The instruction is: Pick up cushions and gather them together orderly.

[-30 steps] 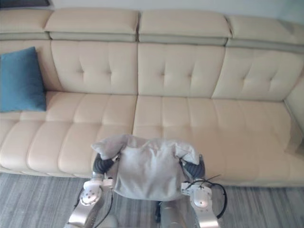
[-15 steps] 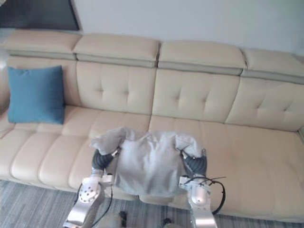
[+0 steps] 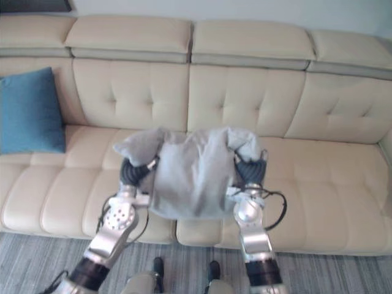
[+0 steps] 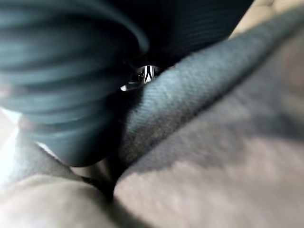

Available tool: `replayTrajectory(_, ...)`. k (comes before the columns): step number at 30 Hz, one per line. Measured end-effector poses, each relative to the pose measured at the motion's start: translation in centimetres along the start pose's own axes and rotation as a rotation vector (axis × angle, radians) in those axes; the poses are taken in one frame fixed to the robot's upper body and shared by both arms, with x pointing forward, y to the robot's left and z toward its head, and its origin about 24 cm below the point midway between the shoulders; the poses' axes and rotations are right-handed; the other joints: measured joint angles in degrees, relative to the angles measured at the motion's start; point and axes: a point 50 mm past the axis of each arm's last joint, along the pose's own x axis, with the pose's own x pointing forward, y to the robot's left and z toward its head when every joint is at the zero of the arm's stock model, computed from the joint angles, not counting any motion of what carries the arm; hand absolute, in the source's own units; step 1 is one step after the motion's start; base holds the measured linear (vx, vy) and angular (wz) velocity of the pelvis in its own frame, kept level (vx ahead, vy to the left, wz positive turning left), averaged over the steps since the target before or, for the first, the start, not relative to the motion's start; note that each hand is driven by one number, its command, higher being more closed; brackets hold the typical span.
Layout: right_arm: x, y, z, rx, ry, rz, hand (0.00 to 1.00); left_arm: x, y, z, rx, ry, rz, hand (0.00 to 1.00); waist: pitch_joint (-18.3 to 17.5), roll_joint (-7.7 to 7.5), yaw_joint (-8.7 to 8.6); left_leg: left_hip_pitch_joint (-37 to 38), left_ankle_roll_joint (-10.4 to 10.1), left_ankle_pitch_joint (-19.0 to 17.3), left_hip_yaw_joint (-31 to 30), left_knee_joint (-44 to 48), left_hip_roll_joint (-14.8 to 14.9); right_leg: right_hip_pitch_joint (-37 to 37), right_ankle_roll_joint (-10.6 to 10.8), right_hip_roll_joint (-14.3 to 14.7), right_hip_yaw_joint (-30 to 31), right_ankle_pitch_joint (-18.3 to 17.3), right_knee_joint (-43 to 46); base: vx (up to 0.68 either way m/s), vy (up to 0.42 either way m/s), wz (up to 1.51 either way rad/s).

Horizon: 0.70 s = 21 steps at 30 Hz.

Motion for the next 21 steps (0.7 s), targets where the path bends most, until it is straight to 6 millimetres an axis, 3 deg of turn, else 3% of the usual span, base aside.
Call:
replayTrajectory(2, 2.1, 0.5, 1.4, -0.009, -0.055, -0.015, 1.0, 2.7, -0.1, 1.5, 0.035, -0.074, 0.012, 1.0, 1.75, 0.22, 0.01, -1.49, -0.04, 0.83, -0.52, -0.01, 0.1, -1.37, -0.24, 0.18, -0.28, 0.54, 0.17, -0.12, -0.033, 0.08)
replayTrajectory(3, 4.2, 1.0, 2.9, -0.012, -0.103, -0.036, 1.0, 5.3, 0.2, 3.0, 0.086, -0.138, 0.024, 1.0, 2.29, 0.17, -0.1, -4.03, -0.04, 1.85, -0.97, -0.34, 0.14, -3.95, -0.12, 0.29, -0.49, 1.12, 0.52, -0.12, -0.026, 0.07)
replayTrajectory(5, 5.7, 1.3, 4.3, -0.01, -0.146, -0.048, 1.0, 7.0, 0.5, 4.5, 0.118, -0.188, 0.035, 1.0, 4.22, 0.15, -0.12, -4.28, -0.07, 2.65, -1.01, -1.25, 0.12, -4.78, -0.13, 0.31, -0.46, 1.38, 0.86, -0.13, -0.036, 0.05)
replayTrajectory(6, 7.4, 1.6, 6.3, -0.003, -0.204, -0.067, 1.0, 9.0, 0.8, 6.4, 0.155, -0.251, 0.047, 1.0, 6.1, 0.13, -0.38, -4.89, -0.02, 4.27, -1.04, -3.02, -0.14, -6.37, -0.28, 0.24, -0.45, 1.91, 1.03, -0.15, -0.04, 0.05)
replayTrajectory(10, 11.0, 2.1, 10.7, 0.009, -0.299, -0.116, 1.0, 12.6, 2.1, 10.8, 0.197, -0.353, 0.118, 1.0, 9.46, 0.47, -0.92, -7.11, -0.04, 8.8, -1.11, -7.96, -0.51, -10.23, -0.54, 0.3, -0.62, 4.11, -0.3, -0.08, -0.032, 0.03)
replayTrajectory(14, 14.0, 2.3, 14.4, 0.016, -0.334, -0.16, 1.0, 15.3, 3.5, 14.5, 0.198, -0.402, 0.195, 1.0, 14.89, 0.94, -1.72, -8.51, 0.13, 12.29, -1.24, -12.61, -0.83, -12.29, -0.51, 0.45, -0.94, 6.57, -3.12, -0.03, -0.013, 0.02)
replayTrajectory(21, 16.2, 2.9, 16.8, 0.066, -0.274, -0.161, 1.0, 16.8, 4.7, 15.0, 0.185, -0.347, 0.252, 1.0, 20.39, 1.12, -2.65, -11.41, 0.05, 13.6, -1.21, -14.11, -1.09, -14.79, -0.48, 0.46, -0.57, 8.67, -6.1, 0.0, -0.001, -0.02)
